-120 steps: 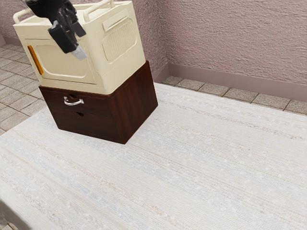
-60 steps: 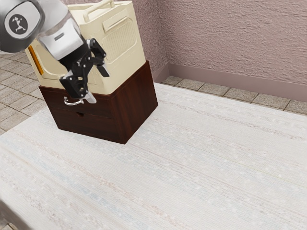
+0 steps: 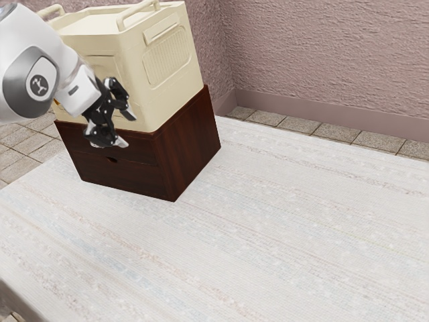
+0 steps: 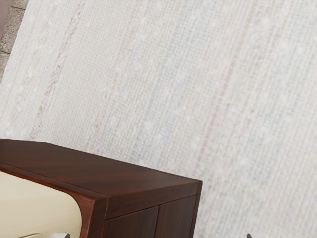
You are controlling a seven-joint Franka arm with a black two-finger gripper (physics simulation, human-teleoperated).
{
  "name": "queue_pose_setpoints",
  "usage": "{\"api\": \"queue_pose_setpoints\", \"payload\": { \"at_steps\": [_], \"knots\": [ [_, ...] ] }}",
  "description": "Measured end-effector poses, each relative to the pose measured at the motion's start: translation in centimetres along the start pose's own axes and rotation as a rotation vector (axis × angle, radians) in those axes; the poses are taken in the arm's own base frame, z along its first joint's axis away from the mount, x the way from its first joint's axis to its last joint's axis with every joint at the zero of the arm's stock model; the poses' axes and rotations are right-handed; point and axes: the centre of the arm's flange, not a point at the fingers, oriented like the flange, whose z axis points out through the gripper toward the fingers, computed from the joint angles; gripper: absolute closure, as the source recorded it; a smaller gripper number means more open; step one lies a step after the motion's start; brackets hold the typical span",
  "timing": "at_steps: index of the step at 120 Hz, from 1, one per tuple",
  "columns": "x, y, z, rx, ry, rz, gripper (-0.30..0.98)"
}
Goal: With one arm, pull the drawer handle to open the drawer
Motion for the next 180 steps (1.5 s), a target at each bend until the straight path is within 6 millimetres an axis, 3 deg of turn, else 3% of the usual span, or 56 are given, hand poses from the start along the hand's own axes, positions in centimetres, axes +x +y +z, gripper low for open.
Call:
{"api": "queue_pose_setpoints", "payload": {
  "at_steps": [14, 33, 63, 79, 99, 135, 180],
  "knots": [
    [-0.2, 1.1, 0.1, 0.079, -0.008, 0.033, 0.29],
    [-7.0, 1.3, -0.2, 0.150, -0.067, -0.039, 0.31],
    [-13.2, 2.1, 1.5, 0.162, -0.132, -0.089, 0.34],
    [-15.6, 2.3, 2.8, 0.150, -0.157, -0.106, 0.36],
    [-16.0, 1.9, 4.9, 0.136, -0.171, -0.088, 0.38],
    [-15.7, -0.1, 5.6, 0.180, -0.197, -0.040, 0.42],
    [-14.4, -0.4, 8.3, 0.156, -0.189, -0.001, 0.45]
  ]
}}
